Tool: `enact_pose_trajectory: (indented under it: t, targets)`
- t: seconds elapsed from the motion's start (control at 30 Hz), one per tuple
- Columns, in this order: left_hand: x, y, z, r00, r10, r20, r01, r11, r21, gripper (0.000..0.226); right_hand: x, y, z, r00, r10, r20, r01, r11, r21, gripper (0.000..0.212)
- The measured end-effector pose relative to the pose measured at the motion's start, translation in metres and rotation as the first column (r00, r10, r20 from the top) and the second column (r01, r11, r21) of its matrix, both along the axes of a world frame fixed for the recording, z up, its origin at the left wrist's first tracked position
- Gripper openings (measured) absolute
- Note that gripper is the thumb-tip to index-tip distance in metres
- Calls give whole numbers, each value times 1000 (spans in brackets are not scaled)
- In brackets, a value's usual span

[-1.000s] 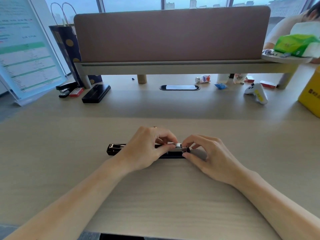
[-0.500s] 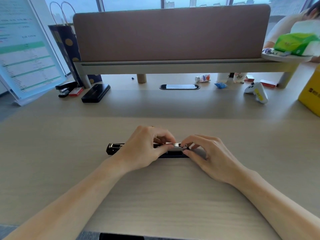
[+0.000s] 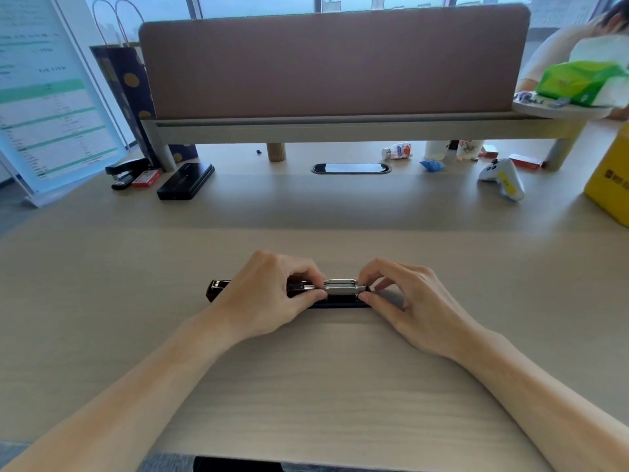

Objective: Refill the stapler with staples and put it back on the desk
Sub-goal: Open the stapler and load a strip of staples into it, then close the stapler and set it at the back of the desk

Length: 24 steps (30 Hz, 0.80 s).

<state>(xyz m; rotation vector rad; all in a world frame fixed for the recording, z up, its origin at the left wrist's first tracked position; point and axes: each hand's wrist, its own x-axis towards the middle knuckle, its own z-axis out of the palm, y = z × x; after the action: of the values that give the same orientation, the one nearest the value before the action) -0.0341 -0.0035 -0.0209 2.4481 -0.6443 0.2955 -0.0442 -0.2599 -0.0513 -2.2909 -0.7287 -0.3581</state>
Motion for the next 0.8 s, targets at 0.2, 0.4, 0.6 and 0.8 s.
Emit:
enact_pose_trajectory:
  t: [0.2, 0.4, 0.6, 0.8]
  targets:
    - [0, -9, -2, 1000, -19, 16, 19, 1000, -4, 9, -1, 0, 1, 1000, -2, 0, 2, 1000, 6, 10]
    - [2, 13, 9, 997, 5, -71, -4, 1000, 14, 24, -2, 0, 0, 999, -30, -32, 31, 999, 37, 18]
    - [5, 71, 25, 969, 63, -239, -5, 972, 235, 25, 1, 1, 0, 996, -84, -26, 85, 996, 17, 25]
    - [10, 59, 59, 943, 97, -318, 62, 887, 457, 24, 0, 2, 2, 996, -92, 1, 92, 996, 1, 21]
